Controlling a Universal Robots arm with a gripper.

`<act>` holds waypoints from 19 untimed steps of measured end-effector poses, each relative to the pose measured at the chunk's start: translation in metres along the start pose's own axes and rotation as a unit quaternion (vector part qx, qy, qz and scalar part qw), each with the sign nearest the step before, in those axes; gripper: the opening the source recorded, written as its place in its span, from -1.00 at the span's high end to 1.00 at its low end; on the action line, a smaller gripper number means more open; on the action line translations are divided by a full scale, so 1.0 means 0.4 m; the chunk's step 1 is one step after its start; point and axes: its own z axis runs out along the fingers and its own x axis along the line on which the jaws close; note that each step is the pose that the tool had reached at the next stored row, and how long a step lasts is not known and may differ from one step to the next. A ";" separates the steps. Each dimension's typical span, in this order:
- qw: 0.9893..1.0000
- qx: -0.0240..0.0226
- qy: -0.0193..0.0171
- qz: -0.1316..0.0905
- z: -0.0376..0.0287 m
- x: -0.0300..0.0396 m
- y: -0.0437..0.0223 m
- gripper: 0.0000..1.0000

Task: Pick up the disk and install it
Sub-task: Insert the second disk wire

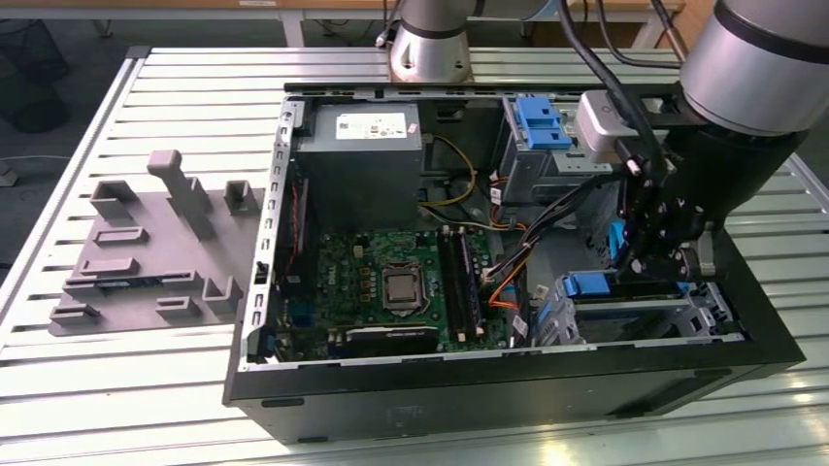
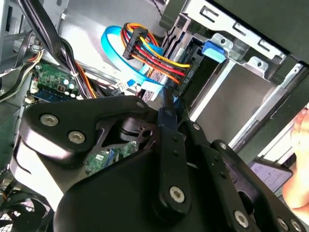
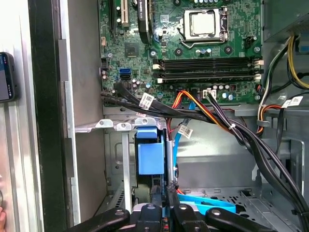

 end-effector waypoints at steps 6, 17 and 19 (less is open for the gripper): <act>1.000 0.000 0.000 0.000 0.003 0.000 0.000 0.65; 1.000 0.000 0.000 0.000 -0.034 0.001 -0.002 0.54; 1.000 0.000 0.000 0.000 -0.034 0.001 -0.002 0.54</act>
